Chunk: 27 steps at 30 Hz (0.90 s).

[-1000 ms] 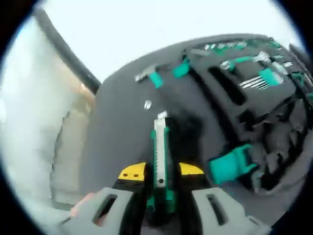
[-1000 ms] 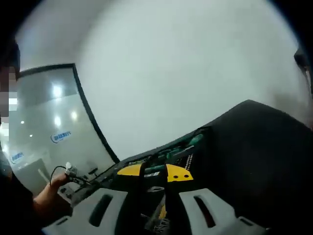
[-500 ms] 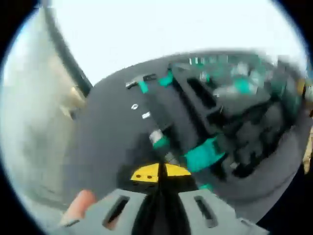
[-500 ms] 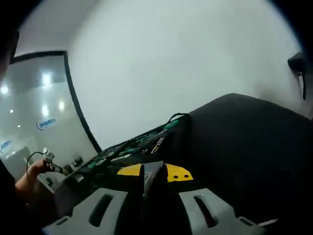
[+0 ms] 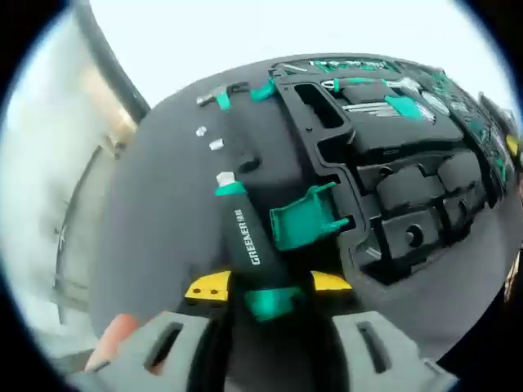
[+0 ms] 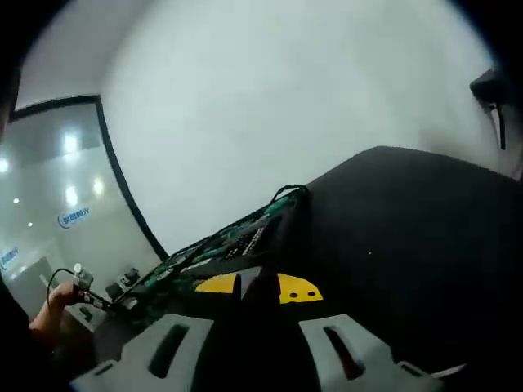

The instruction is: Pick up the tools and put them into their designated positions in the toolbox.

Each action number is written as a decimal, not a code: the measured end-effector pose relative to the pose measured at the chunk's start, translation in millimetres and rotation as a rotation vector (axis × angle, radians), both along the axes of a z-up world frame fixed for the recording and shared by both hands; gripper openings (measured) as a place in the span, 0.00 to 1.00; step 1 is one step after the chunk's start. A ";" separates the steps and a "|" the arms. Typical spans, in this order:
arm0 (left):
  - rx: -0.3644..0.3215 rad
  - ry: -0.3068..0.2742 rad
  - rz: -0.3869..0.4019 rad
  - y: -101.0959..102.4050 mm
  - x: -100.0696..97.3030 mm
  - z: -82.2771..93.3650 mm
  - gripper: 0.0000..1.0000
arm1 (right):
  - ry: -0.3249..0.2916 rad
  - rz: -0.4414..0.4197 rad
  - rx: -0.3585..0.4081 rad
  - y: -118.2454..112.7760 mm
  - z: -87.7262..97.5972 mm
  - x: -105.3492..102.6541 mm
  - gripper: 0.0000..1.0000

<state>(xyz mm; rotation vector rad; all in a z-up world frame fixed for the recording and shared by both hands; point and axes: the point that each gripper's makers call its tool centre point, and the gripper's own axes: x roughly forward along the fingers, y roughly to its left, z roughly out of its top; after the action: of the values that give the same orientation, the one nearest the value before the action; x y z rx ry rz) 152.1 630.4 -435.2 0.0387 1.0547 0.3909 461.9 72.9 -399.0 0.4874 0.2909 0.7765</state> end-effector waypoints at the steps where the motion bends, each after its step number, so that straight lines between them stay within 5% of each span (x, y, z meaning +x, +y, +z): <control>1: 0.025 0.003 -0.018 3.6 -0.8 3.1 0.29 | -0.005 0.006 -0.005 0.8 -0.3 -1.4 0.14; 4: 0.062 0.045 0.009 14.5 -14.2 8.7 0.24 | -0.015 0.007 -0.007 0.6 0.2 -2.7 0.14; 6: 0.142 0.101 0.036 31.0 -29.4 18.7 0.14 | -0.015 0.005 -0.001 -0.1 0.8 -2.6 0.14; 8: 0.184 0.081 0.092 43.7 -34.4 31.5 0.00 | -0.014 0.004 0.002 0.2 0.9 -2.6 0.14; 10: 0.256 0.046 0.091 57.0 -34.3 44.9 0.00 | -0.016 0.009 -0.001 1.7 0.7 -2.9 0.14; 13: 0.350 0.075 0.081 73.7 -37.9 52.8 0.00 | -0.018 0.016 -0.008 3.2 -0.1 -3.4 0.14; 15: 0.299 0.069 0.021 63.0 -33.7 47.5 0.00 | -0.017 0.015 -0.007 2.9 -0.3 -3.3 0.14; 17: 0.219 -0.024 -0.038 42.6 -15.1 44.4 0.04 | -0.019 0.016 -0.007 3.0 -0.3 -3.8 0.14; 18: 0.227 -0.026 -0.087 35.2 -8.6 40.4 0.08 | -0.022 0.016 -0.010 3.2 -0.4 -3.9 0.14; 20: 0.291 0.095 -0.192 33.9 -7.4 25.0 0.20 | -0.023 0.015 -0.011 3.3 -0.3 -3.5 0.14; 22: 0.299 0.150 -0.204 39.0 -3.7 11.3 0.24 | -0.023 0.015 -0.008 3.2 -0.3 -3.4 0.14; 24: 0.268 0.107 -0.176 45.0 5.2 2.2 0.26 | -0.025 0.014 -0.008 2.9 -0.3 -3.2 0.14; 26: 0.241 0.114 -0.165 49.2 6.5 4.6 0.20 | -0.026 0.013 -0.009 2.9 -0.3 -3.4 0.14; 27: 0.295 0.112 -0.151 58.8 4.1 10.2 0.14 | -0.027 0.013 -0.010 2.9 -0.3 -3.4 0.14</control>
<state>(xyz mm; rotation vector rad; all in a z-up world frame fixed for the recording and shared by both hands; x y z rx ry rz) 156.2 689.2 -425.0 0.4053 1.0897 0.4082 458.5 75.9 -399.3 0.4659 0.2729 0.7935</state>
